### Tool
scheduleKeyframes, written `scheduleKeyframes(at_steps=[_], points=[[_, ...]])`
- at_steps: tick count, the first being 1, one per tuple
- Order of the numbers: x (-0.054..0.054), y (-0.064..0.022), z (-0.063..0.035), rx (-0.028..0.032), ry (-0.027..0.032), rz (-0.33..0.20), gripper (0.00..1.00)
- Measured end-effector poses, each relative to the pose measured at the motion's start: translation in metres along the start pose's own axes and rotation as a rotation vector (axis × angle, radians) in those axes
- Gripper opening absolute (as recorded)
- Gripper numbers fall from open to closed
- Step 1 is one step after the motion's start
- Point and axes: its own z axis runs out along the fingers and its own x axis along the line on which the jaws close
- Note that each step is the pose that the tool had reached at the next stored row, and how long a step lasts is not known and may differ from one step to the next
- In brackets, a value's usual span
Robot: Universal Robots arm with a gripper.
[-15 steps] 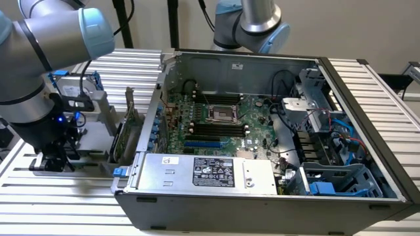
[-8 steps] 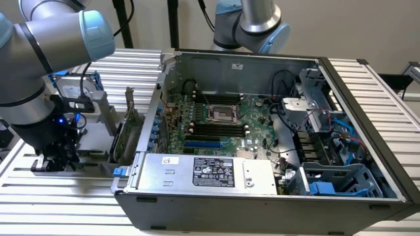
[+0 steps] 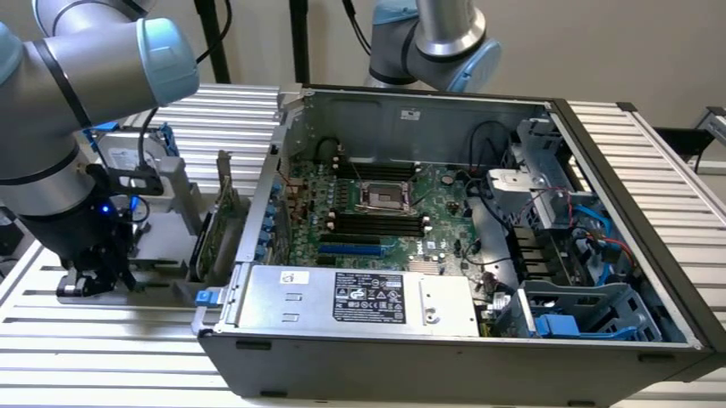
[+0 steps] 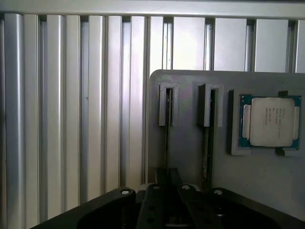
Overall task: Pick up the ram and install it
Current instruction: 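Pick up the ram and move it above insertion slot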
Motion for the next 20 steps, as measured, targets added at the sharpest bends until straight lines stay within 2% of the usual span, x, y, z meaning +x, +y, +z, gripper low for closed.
scheduleKeyframes(at_steps=[1, 7, 13, 17, 20], points=[[0.000, 0.0000, 0.0000, 0.0001, 0.0000, 0.000, 0.14], [0.000, 0.0000, 0.0000, 0.0000, -0.0001, 0.000, 0.14], [0.000, 0.0000, -0.0007, 0.0001, -0.0033, 0.000, 0.14], [0.000, 0.0001, -0.0059, -0.0005, -0.0064, 0.000, 0.14], [0.000, 0.0002, -0.0141, -0.0030, -0.0079, 0.000, 0.14]])
